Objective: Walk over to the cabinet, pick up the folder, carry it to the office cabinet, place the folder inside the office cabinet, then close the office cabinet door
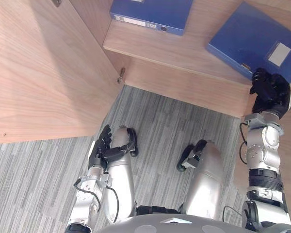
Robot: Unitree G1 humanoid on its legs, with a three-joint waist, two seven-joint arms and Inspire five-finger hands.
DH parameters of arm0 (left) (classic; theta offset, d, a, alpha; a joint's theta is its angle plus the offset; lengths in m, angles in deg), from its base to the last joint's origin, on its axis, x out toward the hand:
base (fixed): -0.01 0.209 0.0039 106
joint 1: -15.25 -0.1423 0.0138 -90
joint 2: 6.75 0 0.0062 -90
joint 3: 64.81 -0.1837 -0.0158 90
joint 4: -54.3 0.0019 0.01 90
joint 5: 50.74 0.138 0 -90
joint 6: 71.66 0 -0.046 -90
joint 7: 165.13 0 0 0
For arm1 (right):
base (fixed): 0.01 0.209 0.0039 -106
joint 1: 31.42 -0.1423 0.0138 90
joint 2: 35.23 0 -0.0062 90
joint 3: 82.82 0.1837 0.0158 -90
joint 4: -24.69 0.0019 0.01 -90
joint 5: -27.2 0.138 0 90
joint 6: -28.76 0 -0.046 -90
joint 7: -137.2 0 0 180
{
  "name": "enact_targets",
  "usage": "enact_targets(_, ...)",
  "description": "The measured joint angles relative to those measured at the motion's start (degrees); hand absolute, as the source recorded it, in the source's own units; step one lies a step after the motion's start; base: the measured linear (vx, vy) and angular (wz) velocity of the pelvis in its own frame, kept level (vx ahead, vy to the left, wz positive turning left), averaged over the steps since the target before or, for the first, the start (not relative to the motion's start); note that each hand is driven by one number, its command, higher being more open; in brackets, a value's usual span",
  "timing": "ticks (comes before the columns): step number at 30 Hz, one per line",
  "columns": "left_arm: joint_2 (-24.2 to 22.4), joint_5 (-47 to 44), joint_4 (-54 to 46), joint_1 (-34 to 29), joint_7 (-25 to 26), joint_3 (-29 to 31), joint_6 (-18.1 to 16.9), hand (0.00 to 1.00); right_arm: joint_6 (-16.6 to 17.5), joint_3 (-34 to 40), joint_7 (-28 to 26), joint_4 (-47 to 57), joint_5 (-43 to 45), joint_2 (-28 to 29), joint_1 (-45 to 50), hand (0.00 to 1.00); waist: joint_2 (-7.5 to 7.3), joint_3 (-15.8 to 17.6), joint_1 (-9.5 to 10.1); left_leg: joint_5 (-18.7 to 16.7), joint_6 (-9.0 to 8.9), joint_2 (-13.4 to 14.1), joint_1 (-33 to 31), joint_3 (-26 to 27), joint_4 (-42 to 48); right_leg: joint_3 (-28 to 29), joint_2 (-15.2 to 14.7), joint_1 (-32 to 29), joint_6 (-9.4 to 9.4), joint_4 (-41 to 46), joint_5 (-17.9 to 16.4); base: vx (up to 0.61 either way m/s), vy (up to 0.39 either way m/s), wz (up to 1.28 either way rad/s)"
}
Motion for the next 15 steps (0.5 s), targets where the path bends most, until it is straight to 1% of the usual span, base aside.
enact_targets(4,0.01,-0.21,0.00,-0.11,0.02,-0.01,0.25,1.00,0.00,0.05,0.27,-0.91,0.07,0.00,-0.69,0.00,0.27,-0.15,-0.17,0.31,0.02,-0.14,-0.29,-0.03,-0.55,-0.58,-0.53,-0.08,-0.29,0.16,-0.32,0.01,-0.028,0.09)
enact_targets(7,0.00,-0.25,0.00,-0.11,0.02,-0.51,0.36,1.00,0.00,0.05,0.35,-3.07,0.11,-0.40,-1.55,0.00,0.83,-0.47,0.00,0.46,0.00,-0.15,-0.84,-0.47,-0.52,-1.17,-0.64,-0.12,-0.57,0.40,-0.57,0.01,-0.017,0.06)
enact_targets(13,0.00,-0.34,0.00,-0.12,0.02,-0.94,0.52,1.00,0.00,0.11,0.75,-5.14,2.59,-1.20,-3.04,0.00,1.17,-0.66,0.47,0.49,-0.03,-0.45,-0.81,-0.56,-0.70,-1.18,-0.88,-0.17,-0.66,0.82,-0.97,0.00,-0.008,0.02)
enact_targets(15,0.00,-1.00,0.00,-0.11,0.02,-0.95,0.55,1.00,0.00,0.72,1.05,-5.72,2.81,-1.51,-3.43,0.00,1.19,-0.68,0.44,1.11,-0.02,-0.97,-0.81,-0.54,-1.33,-1.33,-1.48,-0.20,-0.67,0.93,-1.18,0.00,-0.028,0.14)
